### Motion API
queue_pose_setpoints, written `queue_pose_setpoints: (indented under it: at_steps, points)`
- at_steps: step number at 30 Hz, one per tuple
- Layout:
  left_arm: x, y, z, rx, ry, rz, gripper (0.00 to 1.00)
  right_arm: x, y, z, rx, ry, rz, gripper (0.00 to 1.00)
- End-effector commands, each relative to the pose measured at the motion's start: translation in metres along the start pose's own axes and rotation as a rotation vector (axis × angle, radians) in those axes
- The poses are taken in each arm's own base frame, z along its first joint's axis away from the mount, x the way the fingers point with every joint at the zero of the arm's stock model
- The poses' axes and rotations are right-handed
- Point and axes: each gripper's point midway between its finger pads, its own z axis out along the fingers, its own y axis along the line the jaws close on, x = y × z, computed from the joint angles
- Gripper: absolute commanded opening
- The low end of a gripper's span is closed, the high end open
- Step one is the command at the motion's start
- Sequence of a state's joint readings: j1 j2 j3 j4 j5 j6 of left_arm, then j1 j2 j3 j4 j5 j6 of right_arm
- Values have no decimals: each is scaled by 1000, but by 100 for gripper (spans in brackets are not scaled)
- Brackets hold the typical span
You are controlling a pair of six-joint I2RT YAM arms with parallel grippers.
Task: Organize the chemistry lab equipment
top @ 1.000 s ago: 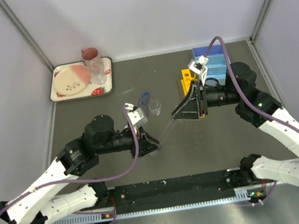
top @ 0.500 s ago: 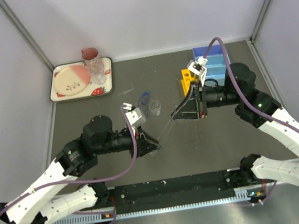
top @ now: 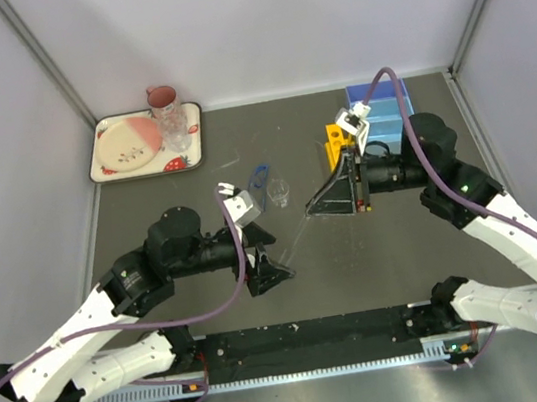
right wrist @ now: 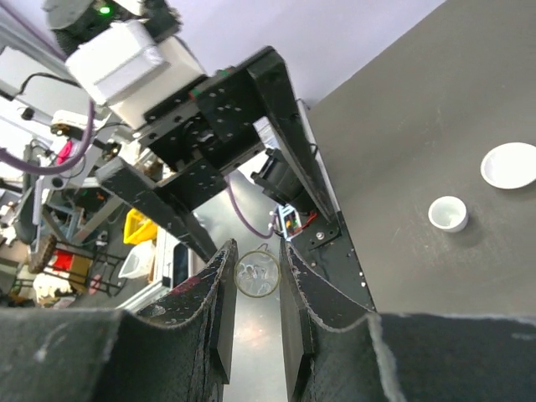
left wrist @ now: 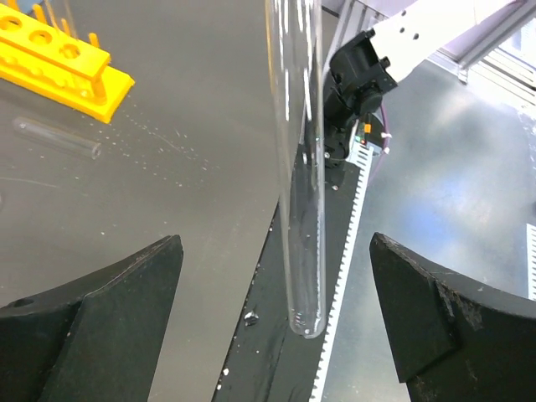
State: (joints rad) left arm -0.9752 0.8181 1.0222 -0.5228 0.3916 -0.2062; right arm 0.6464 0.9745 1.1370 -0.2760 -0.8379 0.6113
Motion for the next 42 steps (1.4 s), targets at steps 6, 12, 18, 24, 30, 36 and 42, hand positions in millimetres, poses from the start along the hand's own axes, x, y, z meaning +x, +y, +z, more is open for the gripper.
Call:
queue_pose_setpoints:
  at_steps: [6,12,18,24,30,36,42]
  points:
    - [-39,26,-20,-219,-92,13,99,-26,-43,7,238,-44,-80,16]
    - [-35,34,-27,-271,-105,4,99,-56,-107,2,565,-74,-134,15]
    - [-26,38,-29,-284,-96,6,99,-97,-150,-16,842,-138,-209,15]
    - [-18,40,-25,-283,-77,7,99,-139,-191,-43,1124,-194,-282,15]
    - [-15,38,-20,-256,-72,11,99,-166,-225,-69,1309,-235,-289,14]
    - [-14,36,-18,-240,-73,12,99,-169,-253,-90,1387,-244,-240,13]
    - [-10,37,-15,-234,-66,15,99,-155,-262,-93,1394,-217,-215,13]
